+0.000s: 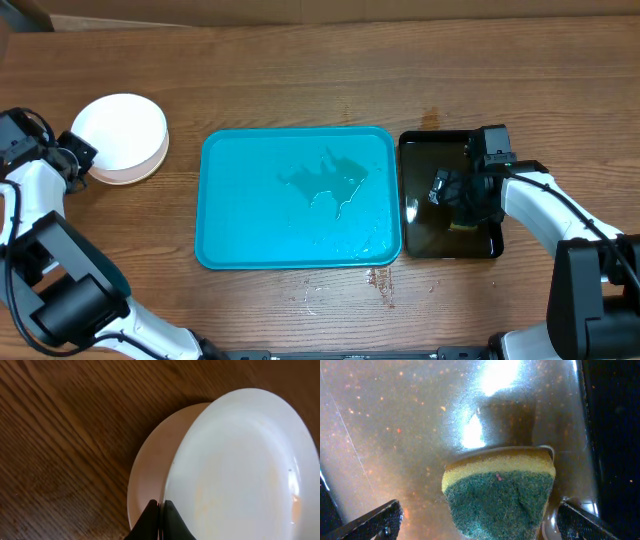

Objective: Clean dirty plates on tray and stack at the side

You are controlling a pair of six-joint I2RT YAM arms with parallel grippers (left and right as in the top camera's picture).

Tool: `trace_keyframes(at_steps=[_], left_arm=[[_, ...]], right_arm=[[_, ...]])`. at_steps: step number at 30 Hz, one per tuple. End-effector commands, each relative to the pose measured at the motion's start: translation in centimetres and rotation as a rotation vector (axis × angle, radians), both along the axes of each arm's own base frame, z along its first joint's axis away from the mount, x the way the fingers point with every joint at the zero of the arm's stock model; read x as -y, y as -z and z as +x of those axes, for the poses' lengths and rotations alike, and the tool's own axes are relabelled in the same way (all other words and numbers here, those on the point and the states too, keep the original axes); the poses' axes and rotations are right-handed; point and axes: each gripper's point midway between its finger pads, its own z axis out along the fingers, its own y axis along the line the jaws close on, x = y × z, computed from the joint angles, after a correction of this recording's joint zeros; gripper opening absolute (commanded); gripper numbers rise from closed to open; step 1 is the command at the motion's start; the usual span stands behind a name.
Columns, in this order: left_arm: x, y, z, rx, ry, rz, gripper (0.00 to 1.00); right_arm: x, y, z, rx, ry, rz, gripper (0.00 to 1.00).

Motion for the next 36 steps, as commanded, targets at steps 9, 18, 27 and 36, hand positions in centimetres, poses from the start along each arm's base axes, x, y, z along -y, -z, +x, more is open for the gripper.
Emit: trace_keyframes(at_steps=[9, 18, 27, 36], left_arm=[[3.4, -2.1, 3.4, 0.103, 0.148, -0.069, 0.49], [10.0, 1.3, 4.7, -0.080, 0.292, 0.046, 0.04], [11.8, 4.6, 5.3, -0.130, 0.348, 0.023, 0.04], [13.0, 5.8, 4.7, -0.174, 0.430, 0.012, 0.04]], right_arm=[[-0.3, 0.9, -0.7, -0.027, -0.002, 0.020, 1.00], [-0.3, 0.9, -0.7, -0.027, -0.002, 0.020, 1.00], [-0.3, 0.9, -0.7, -0.027, -0.002, 0.020, 1.00], [-0.3, 0.9, -0.7, -0.027, -0.002, 0.020, 1.00]])
